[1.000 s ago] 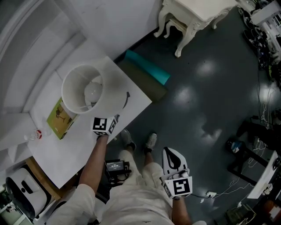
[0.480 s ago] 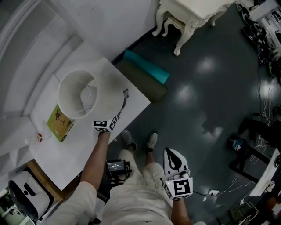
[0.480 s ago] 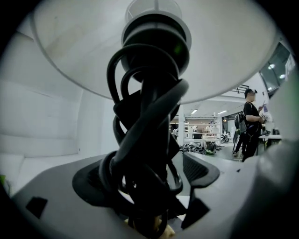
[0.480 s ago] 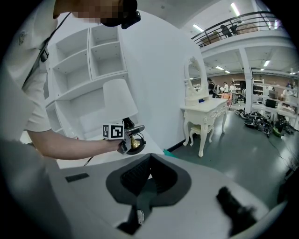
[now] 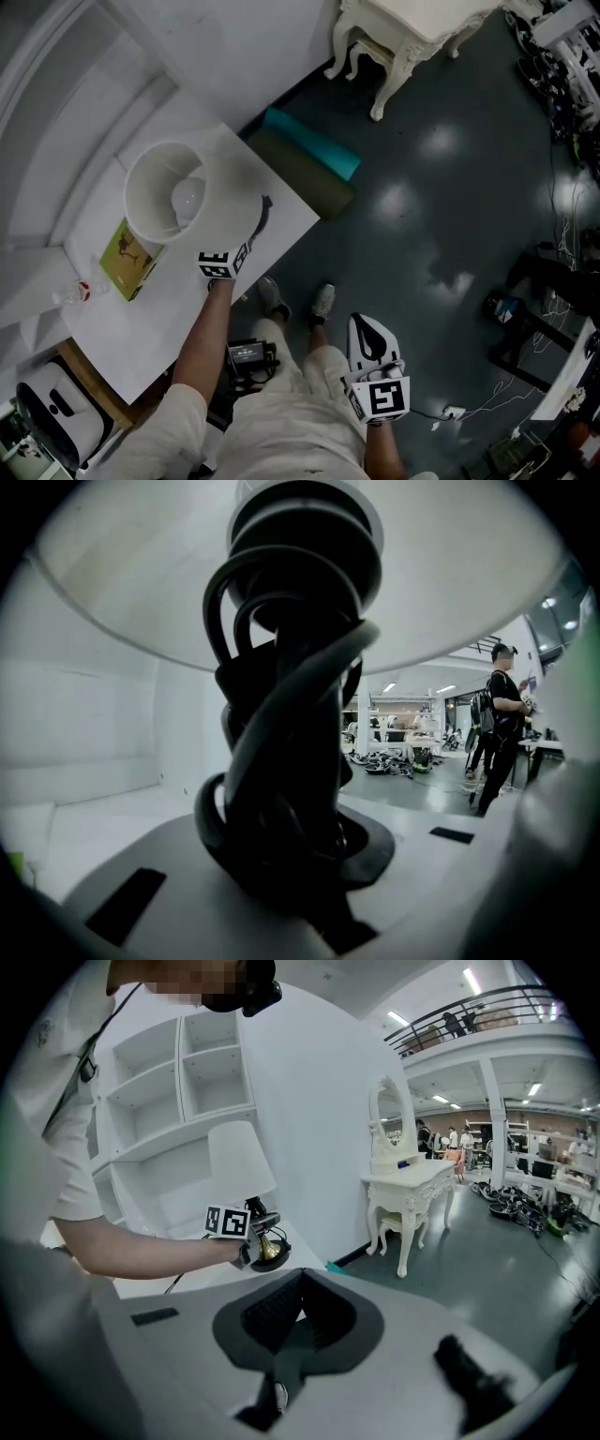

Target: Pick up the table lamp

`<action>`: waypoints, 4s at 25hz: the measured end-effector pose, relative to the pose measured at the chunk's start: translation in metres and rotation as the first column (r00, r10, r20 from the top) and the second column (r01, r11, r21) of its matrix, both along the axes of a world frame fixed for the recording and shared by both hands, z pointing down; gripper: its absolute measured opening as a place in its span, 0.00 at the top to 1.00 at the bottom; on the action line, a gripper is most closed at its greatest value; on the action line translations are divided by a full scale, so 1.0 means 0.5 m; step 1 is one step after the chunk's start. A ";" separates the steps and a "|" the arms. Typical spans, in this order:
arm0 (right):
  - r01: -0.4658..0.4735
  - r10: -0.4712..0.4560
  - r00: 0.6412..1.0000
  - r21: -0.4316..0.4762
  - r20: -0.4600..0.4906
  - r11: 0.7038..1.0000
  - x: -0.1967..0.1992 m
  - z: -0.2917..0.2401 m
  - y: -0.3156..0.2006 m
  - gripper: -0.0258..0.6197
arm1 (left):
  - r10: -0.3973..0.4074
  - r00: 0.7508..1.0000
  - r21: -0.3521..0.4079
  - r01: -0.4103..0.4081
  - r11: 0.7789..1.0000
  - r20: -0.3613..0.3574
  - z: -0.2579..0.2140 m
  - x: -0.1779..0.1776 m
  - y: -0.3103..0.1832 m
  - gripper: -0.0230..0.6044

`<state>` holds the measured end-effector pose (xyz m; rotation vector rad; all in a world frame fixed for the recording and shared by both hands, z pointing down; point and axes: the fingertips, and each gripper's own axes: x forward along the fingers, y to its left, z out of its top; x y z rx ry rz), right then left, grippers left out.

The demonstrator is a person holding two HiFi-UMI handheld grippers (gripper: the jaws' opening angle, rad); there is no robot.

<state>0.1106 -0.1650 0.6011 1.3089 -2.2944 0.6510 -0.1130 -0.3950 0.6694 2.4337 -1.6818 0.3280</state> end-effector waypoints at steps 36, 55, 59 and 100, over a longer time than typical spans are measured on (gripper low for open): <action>0.183 -0.206 0.976 0.245 0.070 0.952 0.050 -0.215 0.052 0.94 | 0.009 0.988 -0.216 -0.043 0.975 -0.154 -0.325 0.107 0.271 0.95; 0.271 -0.302 0.950 0.272 0.077 0.923 -0.109 -0.290 0.232 0.94 | 0.129 0.964 -0.179 -0.173 0.969 -0.233 -0.453 0.093 0.659 0.95; 0.273 -0.301 0.951 0.272 0.068 0.923 -0.170 -0.304 0.309 0.94 | 0.162 0.968 -0.175 -0.196 0.965 -0.192 -0.461 0.045 0.759 0.95; 0.355 -0.375 0.927 0.277 0.018 0.893 -0.127 -0.320 0.677 0.94 | 0.180 0.965 -0.101 -0.202 0.974 -0.191 -0.452 0.130 1.162 0.95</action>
